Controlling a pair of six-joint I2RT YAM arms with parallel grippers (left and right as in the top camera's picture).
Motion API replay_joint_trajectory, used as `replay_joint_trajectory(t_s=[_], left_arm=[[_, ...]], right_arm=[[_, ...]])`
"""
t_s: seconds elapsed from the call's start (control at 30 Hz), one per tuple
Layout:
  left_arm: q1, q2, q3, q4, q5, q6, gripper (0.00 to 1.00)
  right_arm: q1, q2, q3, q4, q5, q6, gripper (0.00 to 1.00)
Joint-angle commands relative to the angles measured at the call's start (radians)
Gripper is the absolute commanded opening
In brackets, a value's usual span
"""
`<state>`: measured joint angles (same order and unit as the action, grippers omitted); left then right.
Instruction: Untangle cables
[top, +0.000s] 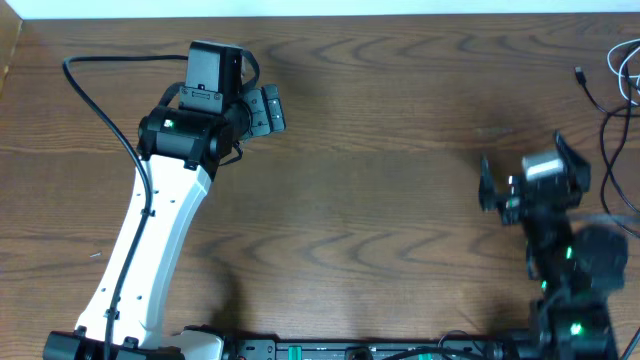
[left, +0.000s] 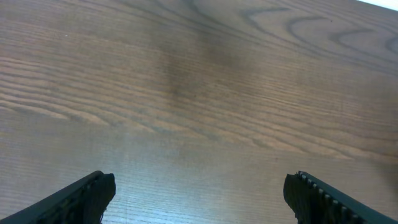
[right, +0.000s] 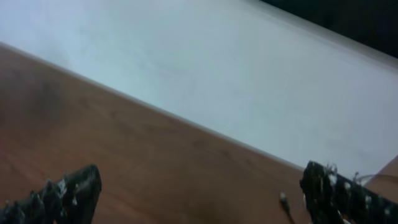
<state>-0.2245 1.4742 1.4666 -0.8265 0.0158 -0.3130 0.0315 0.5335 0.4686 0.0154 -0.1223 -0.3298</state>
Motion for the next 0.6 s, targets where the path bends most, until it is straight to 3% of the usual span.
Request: replay_joint_trajectory(t_s=[0.0,0.27,0.57], left_arm=[[0.002,0.009,0.009,0.0,-0.017,0.013,0.93],[0.002,0.009,0.009,0.0,-0.017,0.013,0.93],[0.002,0.009,0.009,0.0,-0.017,0.013,0.93]], right_arm=[[-0.023,-0.171,-0.151,0.047,0.004,-0.016,0.99],[-0.026,-0.456,-0.391,0.057,-0.006,-0.015,0.99],[-0.025,-0.529,-0.463,0.002,-0.034,-0.015,0.99]])
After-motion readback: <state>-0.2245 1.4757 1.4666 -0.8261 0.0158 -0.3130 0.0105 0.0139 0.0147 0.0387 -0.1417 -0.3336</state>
